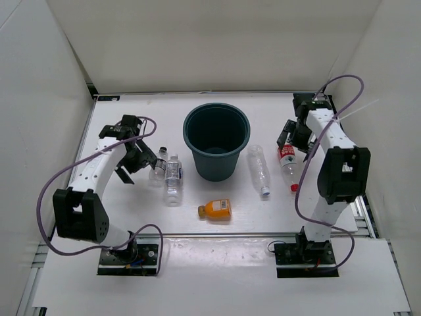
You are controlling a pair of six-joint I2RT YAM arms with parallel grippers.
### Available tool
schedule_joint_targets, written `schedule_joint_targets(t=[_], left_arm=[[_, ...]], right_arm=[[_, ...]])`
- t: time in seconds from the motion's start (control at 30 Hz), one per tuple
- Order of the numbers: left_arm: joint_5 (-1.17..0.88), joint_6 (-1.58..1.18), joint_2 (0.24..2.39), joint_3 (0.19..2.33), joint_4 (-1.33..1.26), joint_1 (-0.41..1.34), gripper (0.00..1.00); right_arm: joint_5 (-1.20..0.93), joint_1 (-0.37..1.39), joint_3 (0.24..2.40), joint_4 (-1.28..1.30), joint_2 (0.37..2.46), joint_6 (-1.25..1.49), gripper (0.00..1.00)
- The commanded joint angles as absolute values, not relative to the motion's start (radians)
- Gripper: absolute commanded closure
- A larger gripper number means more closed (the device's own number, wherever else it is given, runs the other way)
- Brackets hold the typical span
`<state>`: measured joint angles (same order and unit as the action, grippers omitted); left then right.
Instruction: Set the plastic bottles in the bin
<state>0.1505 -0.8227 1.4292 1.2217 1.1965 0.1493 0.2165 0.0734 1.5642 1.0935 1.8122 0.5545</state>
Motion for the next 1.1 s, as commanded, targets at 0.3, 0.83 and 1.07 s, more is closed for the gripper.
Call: schedule_joint_targets(t=[0.3,0.83,1.07], left_arm=[[0.064,-0.709,1.500,1.233,1.230,0.069,0.00],[-0.115,-0.623,1.531,1.299,1.100,0.051,0.03],[-0.144,-0.589,1.552,1.330,1.055,0.051,0.01]], right_arm=[[0.169,0.049,1.482,0.957,1.983,0.523,0.01],[-0.035,0.040,1.629,1.158,1.766,0.685,0.71],[-0.040,0.216,2.111,1.144,1.641,0.756,0.71]])
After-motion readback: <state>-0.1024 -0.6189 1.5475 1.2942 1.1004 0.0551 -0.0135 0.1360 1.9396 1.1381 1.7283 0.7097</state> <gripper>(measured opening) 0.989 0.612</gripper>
